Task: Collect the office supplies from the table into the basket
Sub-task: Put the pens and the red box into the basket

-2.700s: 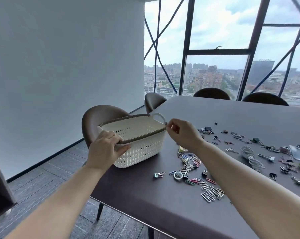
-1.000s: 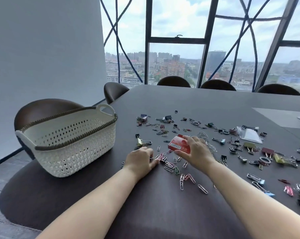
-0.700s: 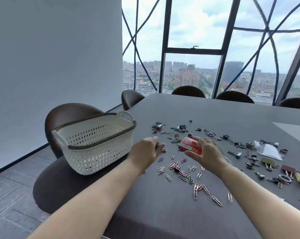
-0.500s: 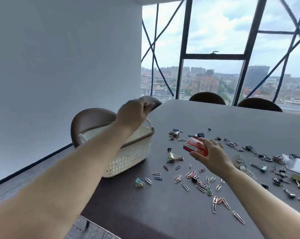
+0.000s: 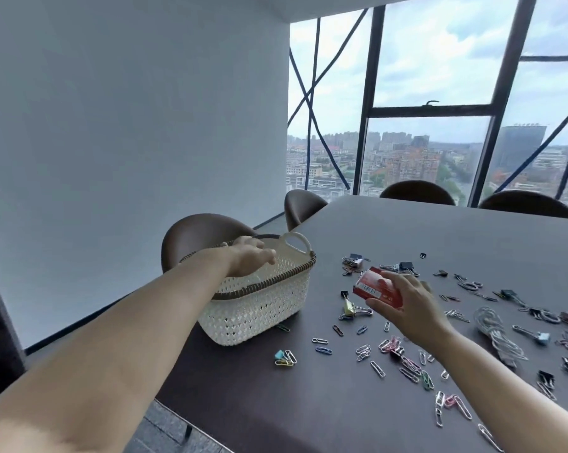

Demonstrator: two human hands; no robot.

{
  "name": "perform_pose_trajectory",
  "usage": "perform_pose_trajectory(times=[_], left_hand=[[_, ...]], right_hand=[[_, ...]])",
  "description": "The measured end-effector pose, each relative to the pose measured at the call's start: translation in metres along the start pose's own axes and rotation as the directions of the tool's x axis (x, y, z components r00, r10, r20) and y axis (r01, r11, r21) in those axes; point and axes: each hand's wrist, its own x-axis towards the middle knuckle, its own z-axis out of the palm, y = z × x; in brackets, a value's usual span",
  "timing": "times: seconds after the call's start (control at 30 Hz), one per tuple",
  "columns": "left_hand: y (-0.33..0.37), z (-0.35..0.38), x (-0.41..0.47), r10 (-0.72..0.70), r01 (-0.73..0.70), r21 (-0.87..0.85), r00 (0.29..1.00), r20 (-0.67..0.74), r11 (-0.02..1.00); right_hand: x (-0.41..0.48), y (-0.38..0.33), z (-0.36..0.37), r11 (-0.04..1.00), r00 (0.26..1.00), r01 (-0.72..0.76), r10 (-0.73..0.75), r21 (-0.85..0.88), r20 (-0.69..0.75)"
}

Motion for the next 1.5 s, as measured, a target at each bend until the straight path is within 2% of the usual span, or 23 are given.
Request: perform_pose_trajectory(times=[0.1,0.2,0.27,0.43,0.5,0.53,0.6,0.7,0.8,0.87,0.93,1.03,1.1,1.2,1.37,1.43,1.5], left_hand=[[0.004,-0.004,-0.007,0.173,-0.154,0.200,0.981,-0.085,0.968],[0.002,-0.011,-0.019,0.279,-0.220,0.263,0.937,-0.212,0.939],[-0.005,-0.011,-0.025,0.296,-0.212,0.317,0.924,-0.244,0.924],[-0.034,0.000,-0.047,0.221,-0.134,0.292,0.932,-0.289,0.947],[-0.048,0.010,-0.053,0.245,-0.145,0.287,0.904,-0.350,0.947],[-0.055,0.017,-0.055,0.286,-0.190,0.261,0.869,-0.403,0.946],[-0.067,0.028,-0.056,0.359,-0.293,0.207,0.765,-0.534,0.933],[-0.083,0.039,-0.057,0.395,-0.374,0.183,0.631,-0.668,0.909],[-0.097,0.046,-0.056,0.335,-0.386,0.142,0.499,-0.799,0.912],[-0.106,0.051,-0.053,0.216,-0.404,-0.004,0.498,-0.840,0.915],[-0.113,0.053,-0.049,0.124,-0.445,-0.163,0.548,-0.827,0.881],[-0.116,0.053,-0.048,0.120,-0.476,-0.191,0.549,-0.827,0.858],[-0.115,0.051,-0.047,0.133,-0.488,-0.192,0.554,-0.822,0.851],[-0.115,0.049,-0.044,0.154,-0.475,-0.195,0.599,-0.785,0.858],[-0.109,0.037,-0.042,0.166,-0.422,-0.180,0.662,-0.731,0.889],[-0.102,0.031,-0.048,0.198,-0.341,-0.026,0.604,-0.772,0.940],[-0.083,0.034,-0.057,0.325,-0.252,0.226,0.480,-0.815,0.941]], right_hand=[[-0.001,-0.005,0.004,1.000,1.000,-0.003,0.003,0.019,0.017],[0.000,-0.011,0.007,1.000,1.000,0.011,-0.012,0.016,0.029],[0.001,-0.018,0.007,0.999,0.999,0.037,-0.037,0.027,0.010],[0.014,-0.067,0.010,0.979,0.982,0.170,-0.158,0.115,-0.101],[0.025,-0.097,0.013,0.957,0.964,0.256,-0.242,0.137,-0.114],[0.032,-0.113,0.017,0.946,0.955,0.292,-0.280,0.142,-0.097],[0.048,-0.139,0.030,0.936,0.947,0.320,-0.318,0.147,-0.039],[0.070,-0.164,0.054,0.950,0.947,0.276,-0.294,0.147,0.126],[0.085,-0.176,0.065,0.964,0.914,0.263,-0.260,0.034,0.310],[0.092,-0.181,0.066,0.962,0.878,0.270,-0.231,-0.036,0.420],[0.099,-0.182,0.070,0.963,0.839,0.259,-0.188,-0.072,0.510],[0.103,-0.177,0.079,0.974,0.792,0.222,-0.157,-0.039,0.590],[0.102,-0.175,0.080,0.973,0.828,0.232,-0.204,0.012,0.523],[0.098,-0.172,0.075,0.956,0.903,0.282,-0.295,0.085,0.313],[0.072,-0.152,0.061,0.903,0.925,0.358,-0.378,0.238,0.046],[0.054,-0.135,0.052,0.892,0.926,0.374,-0.373,0.253,-0.053],[0.034,-0.111,0.043,0.906,0.938,0.345,-0.324,0.247,-0.120]])
